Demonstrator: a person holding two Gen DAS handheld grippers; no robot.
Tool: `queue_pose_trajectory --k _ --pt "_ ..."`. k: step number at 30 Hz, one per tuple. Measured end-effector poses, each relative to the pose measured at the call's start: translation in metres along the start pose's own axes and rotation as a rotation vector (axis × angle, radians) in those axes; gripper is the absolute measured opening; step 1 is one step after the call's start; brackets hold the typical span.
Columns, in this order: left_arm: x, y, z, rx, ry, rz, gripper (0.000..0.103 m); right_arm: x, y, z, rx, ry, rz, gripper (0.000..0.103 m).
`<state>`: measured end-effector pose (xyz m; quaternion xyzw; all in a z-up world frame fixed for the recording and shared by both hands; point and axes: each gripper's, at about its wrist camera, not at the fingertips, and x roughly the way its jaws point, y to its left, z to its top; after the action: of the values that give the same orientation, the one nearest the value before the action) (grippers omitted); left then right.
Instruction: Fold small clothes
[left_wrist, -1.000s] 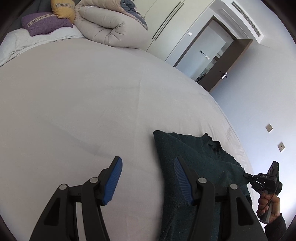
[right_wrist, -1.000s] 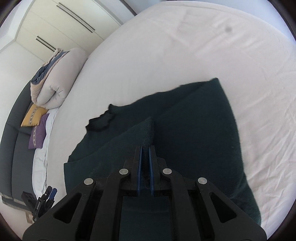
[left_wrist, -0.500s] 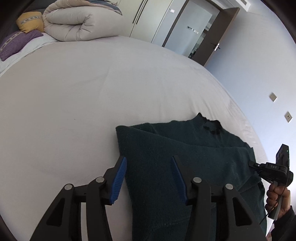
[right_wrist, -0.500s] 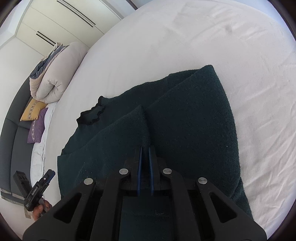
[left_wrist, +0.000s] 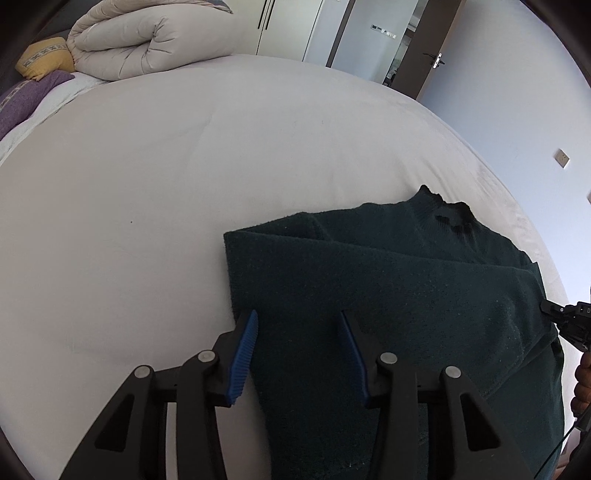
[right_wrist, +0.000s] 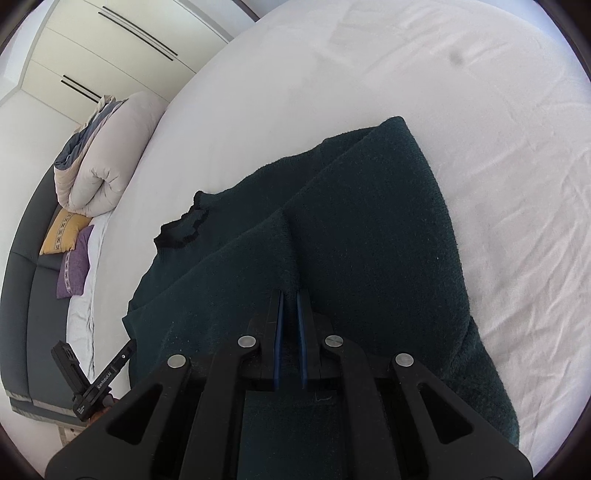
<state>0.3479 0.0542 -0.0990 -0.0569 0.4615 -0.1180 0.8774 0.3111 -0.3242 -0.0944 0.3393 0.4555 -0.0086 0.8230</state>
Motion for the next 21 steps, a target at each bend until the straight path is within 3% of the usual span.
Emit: queue_pose_trajectory --k 2,7,9,11,12,14,18,21 --pt "0.005 -0.004 -0.001 0.037 -0.009 0.024 0.048 0.007 -0.006 -0.001 0.002 0.013 -0.017 0.006" --pt "0.01 -0.007 -0.002 0.053 -0.024 0.031 0.049 0.017 -0.029 0.002 0.076 0.007 0.095 0.007" --pt "0.011 -0.007 -0.002 0.055 -0.024 0.03 0.049 0.007 -0.027 0.002 0.075 -0.004 0.057 0.008" --pt "0.011 -0.009 -0.003 0.062 -0.026 0.039 0.049 -0.014 -0.022 0.001 0.097 -0.074 -0.035 0.009" --pt "0.012 -0.01 -0.003 0.065 -0.029 0.043 0.049 -0.023 -0.018 0.002 0.098 -0.118 -0.032 0.011" --pt "0.011 -0.009 -0.004 0.066 -0.034 0.049 0.049 -0.029 0.001 0.004 0.067 -0.144 0.101 0.013" --pt "0.011 -0.008 -0.005 0.063 -0.033 0.044 0.049 0.018 0.049 0.001 0.0 -0.001 0.351 0.013" --pt "0.012 -0.005 -0.004 0.058 -0.03 0.032 0.05 0.071 0.065 -0.006 -0.008 0.093 0.354 0.013"
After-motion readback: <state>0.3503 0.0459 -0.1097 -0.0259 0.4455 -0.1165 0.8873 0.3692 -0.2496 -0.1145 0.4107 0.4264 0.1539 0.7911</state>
